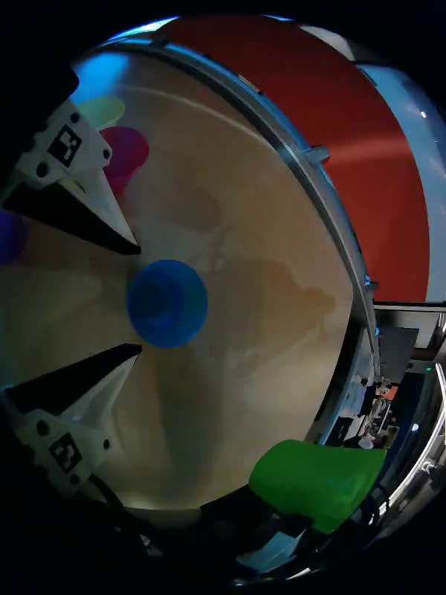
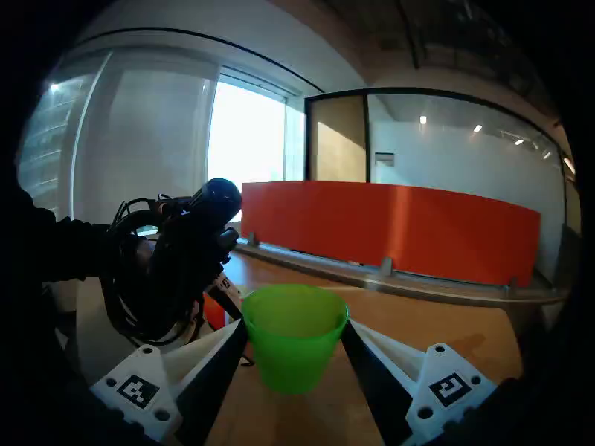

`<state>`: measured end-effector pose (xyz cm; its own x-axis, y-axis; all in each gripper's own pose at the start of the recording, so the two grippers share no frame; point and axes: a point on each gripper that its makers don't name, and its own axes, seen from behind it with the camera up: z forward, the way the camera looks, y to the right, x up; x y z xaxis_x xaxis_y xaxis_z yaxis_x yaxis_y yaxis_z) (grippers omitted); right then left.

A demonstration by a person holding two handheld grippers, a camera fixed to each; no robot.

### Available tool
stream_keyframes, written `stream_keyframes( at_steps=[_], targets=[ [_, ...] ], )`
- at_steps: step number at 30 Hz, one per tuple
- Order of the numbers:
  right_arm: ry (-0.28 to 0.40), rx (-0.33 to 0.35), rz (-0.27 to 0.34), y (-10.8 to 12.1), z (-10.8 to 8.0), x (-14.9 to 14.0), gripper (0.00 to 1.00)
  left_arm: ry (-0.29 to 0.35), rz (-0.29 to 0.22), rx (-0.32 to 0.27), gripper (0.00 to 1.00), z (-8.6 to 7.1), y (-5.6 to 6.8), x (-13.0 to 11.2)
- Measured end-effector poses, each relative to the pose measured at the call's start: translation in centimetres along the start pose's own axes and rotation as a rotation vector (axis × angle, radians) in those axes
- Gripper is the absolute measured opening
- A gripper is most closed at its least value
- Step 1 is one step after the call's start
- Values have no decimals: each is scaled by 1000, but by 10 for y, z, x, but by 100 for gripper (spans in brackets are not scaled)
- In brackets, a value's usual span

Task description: Pour water

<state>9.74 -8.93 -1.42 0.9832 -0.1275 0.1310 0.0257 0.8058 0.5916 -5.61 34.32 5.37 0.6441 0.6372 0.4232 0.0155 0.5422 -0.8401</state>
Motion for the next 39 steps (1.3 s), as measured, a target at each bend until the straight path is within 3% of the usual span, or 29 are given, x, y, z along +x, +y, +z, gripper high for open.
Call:
stream_keyframes(
  at_steps=[14,39],
  targets=[
    [5,-73,-13,23,-5,-1,90,-14,11,4,88,6,7,0],
    [10,-64,-11,31,-10,-6,90,-31,16,56,88,20,4,11]
  ],
)
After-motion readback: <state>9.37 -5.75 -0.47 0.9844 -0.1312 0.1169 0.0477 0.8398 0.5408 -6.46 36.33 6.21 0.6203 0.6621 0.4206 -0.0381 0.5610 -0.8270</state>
